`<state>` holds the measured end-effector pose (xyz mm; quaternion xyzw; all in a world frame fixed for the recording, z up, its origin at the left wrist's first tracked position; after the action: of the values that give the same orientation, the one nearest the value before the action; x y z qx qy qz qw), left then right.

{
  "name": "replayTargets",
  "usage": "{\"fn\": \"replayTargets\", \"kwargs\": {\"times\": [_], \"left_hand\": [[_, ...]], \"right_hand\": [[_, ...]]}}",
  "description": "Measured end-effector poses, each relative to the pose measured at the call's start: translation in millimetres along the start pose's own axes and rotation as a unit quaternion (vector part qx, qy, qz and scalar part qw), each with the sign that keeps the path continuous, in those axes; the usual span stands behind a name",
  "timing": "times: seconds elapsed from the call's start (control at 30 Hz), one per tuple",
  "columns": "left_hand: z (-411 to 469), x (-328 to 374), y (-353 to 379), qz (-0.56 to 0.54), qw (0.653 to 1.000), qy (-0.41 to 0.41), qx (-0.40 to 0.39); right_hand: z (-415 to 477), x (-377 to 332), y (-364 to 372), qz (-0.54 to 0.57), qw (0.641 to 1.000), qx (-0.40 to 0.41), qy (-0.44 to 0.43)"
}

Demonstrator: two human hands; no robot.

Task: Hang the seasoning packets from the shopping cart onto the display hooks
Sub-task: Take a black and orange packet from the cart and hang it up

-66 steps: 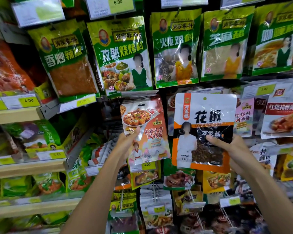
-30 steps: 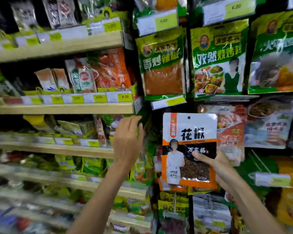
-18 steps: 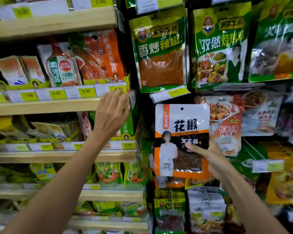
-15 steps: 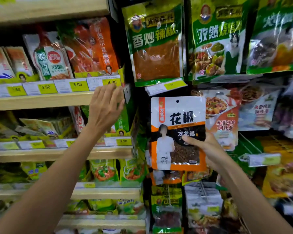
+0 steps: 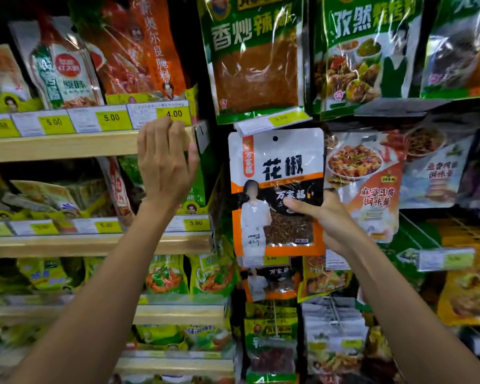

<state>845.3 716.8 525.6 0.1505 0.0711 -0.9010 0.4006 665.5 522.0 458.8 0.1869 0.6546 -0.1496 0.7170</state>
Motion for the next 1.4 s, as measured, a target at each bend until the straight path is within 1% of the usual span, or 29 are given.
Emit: {"fn": "replayTargets", "kwargs": {"times": [0.37, 0.47, 0.6, 0.73, 0.9, 1.0, 1.07, 1.23, 1.3, 1.4], "left_hand": [[0, 1, 0, -0.016, 1.000, -0.005, 0.010], [0, 0, -1, -0.016, 1.000, -0.005, 0.010], [0, -1, 0, -0.015, 1.000, -0.002, 0.011], [0, -2, 0, -0.014, 1.000, 0.000, 0.013], [0, -2, -1, -0.020, 1.000, 0.005, 0.004], [1, -2, -3, -0.023, 1.000, 0.007, -0.004], [1, -2, -5, -0.024, 1.000, 0.009, -0.012], [4, -2, -13, -0.030, 0.998, 0.013, -0.054], [7, -1, -18, -0.033, 0.996, 0.010, -0.077], [12, 2, -27, -0.056, 0.993, -0.007, -0.104]], "right_hand": [[28, 0, -2, 0.013, 1.000, 0.002, 0.003], [30, 1, -2, 0.001, 1.000, -0.002, 0.001], [37, 2, -1, 0.018, 1.000, -0.004, 0.021], [50, 2, 0, -0.003, 1.000, 0.000, 0.029], [78, 3, 7, -0.002, 0.998, 0.054, 0.009], [91, 5, 10, -0.033, 0.997, 0.073, -0.006], [97, 8, 8, -0.048, 0.995, 0.090, -0.004], [87, 16, 4, -0.036, 0.992, 0.123, 0.009], [75, 22, 5, -0.067, 0.987, 0.147, 0.007], [51, 33, 12, -0.155, 0.971, 0.173, 0.050]]}}
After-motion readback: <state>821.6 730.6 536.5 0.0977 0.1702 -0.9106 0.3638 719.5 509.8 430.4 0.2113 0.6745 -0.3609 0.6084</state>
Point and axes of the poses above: each hand's wrist, its own z-axis towards the middle knuckle, its own y-axis out of the palm, x = y × z, the point moved 2 cm from there along z, towards the middle knuckle, and after that the axes turned 9 degrees about y, right-handed, at the moved point
